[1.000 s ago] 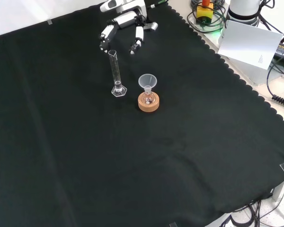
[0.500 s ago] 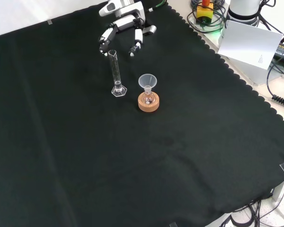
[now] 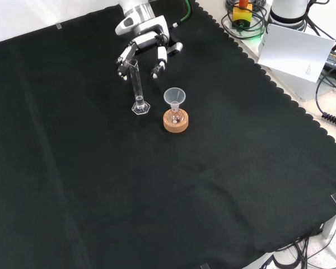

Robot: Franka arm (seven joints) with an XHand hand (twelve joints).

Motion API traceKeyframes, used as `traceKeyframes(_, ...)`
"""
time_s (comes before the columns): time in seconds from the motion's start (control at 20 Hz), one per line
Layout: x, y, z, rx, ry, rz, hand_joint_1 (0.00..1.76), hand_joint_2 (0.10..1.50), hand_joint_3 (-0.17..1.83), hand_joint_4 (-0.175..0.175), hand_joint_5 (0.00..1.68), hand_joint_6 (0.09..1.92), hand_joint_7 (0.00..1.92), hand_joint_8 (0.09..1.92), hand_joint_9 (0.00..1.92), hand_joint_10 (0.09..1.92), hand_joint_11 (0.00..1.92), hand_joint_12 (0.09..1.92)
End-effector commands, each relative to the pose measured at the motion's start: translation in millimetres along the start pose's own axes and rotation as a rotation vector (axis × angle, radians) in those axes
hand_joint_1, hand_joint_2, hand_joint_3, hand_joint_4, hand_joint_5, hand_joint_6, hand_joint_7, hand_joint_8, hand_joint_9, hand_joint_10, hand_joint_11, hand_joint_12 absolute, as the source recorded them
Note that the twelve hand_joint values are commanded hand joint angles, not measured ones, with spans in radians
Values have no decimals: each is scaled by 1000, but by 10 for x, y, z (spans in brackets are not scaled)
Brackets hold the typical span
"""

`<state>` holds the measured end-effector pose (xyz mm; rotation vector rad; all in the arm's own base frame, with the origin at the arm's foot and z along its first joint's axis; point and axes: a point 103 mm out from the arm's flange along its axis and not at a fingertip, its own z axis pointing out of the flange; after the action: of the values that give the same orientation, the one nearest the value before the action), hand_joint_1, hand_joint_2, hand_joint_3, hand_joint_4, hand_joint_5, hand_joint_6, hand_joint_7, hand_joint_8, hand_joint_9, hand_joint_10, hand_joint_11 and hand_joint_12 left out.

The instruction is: Pick up the graduated cylinder.

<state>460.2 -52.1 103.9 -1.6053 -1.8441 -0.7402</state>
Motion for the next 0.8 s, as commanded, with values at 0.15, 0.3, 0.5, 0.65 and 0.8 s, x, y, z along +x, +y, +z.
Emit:
traceKeyframes(0.15,-75,228,282,0,93,-44,1078,528,680,-47,592,90,473,678,665,554,422,1291)
traceKeyframes(0.3,-72,240,295,-44,153,-51,1087,527,684,-45,584,91,470,676,658,550,406,1292)
traceKeyframes(0.5,-101,256,297,-76,211,-42,1095,529,690,-39,598,101,485,679,668,553,403,1297)
traceKeyframes(0.65,-112,268,305,-94,197,-29,1098,524,706,-33,623,137,506,671,696,547,423,1291)
traceKeyframes(0.8,-101,277,277,-141,206,-28,1104,524,717,-25,604,369,542,646,739,508,450,1280)
